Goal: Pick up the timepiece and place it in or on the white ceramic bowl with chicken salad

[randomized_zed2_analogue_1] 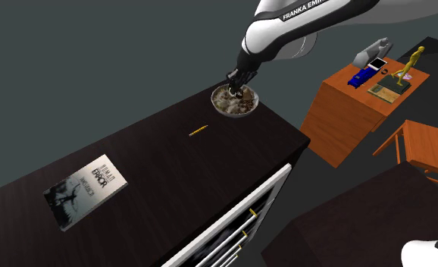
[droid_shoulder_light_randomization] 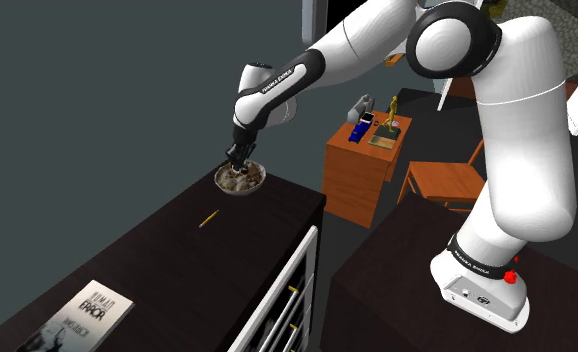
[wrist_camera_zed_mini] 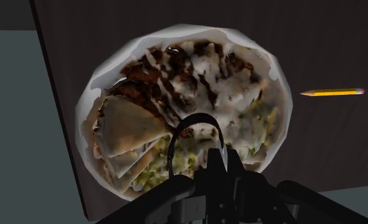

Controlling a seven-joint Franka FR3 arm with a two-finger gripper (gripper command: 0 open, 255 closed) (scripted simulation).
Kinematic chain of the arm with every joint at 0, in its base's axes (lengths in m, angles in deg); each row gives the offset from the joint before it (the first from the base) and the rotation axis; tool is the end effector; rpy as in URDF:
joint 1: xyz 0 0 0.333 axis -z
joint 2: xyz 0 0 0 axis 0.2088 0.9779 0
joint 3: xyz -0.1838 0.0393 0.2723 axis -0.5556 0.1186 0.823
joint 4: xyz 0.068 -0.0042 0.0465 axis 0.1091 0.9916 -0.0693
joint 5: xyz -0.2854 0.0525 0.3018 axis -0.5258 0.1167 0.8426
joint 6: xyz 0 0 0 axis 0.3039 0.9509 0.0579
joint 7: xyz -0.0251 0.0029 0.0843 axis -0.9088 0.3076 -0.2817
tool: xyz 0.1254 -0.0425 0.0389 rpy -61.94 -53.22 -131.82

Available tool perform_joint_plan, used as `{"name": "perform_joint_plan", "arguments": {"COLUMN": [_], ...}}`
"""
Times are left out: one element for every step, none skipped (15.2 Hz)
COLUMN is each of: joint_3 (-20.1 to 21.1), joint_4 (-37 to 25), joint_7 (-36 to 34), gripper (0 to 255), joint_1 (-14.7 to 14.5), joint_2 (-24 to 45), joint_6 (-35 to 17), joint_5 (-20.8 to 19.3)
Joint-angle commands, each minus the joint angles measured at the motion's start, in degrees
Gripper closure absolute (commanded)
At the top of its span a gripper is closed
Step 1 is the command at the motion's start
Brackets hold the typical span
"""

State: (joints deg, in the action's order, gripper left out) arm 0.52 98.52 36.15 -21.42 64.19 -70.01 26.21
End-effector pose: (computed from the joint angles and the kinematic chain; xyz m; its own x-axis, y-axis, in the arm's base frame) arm 0.6915 0.2040 0.2686 0.9537 0.1823 0.2392 0.2333 -0.9503 -0.2059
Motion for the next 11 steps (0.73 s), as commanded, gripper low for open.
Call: {"name": "perform_joint_plan", "arguments": {"joint_3": [0.01,0.01,0.01,0.01,0.01,0.01,0.01,0.01,0.01,0.01,-0.01], "joint_4": [0.03,0.03,0.03,0.03,0.03,0.03,0.03,0.03,0.03,0.03,0.57], "joint_7": [0.01,0.01,0.01,0.01,0.01,0.01,0.01,0.01,0.01,0.01,0.05], "gripper": [255,255,255,255,0,0,0,0,0,0,0], "joint_1": [0.0,0.0,0.0,0.0,0.0,0.0,0.0,0.0,0.0,0.0,0.27], "joint_2": [0.02,0.02,0.02,0.02,0.02,0.02,0.02,0.02,0.02,0.02,-1.57], "joint_6": [-0.07,-0.07,-0.07,-0.06,-0.06,-0.06,-0.06,-0.06,-0.06,-0.06,1.02], "joint_5": [0.01,0.01,0.01,0.01,0.01,0.01,0.01,0.01,0.01,0.01,0.07]}}
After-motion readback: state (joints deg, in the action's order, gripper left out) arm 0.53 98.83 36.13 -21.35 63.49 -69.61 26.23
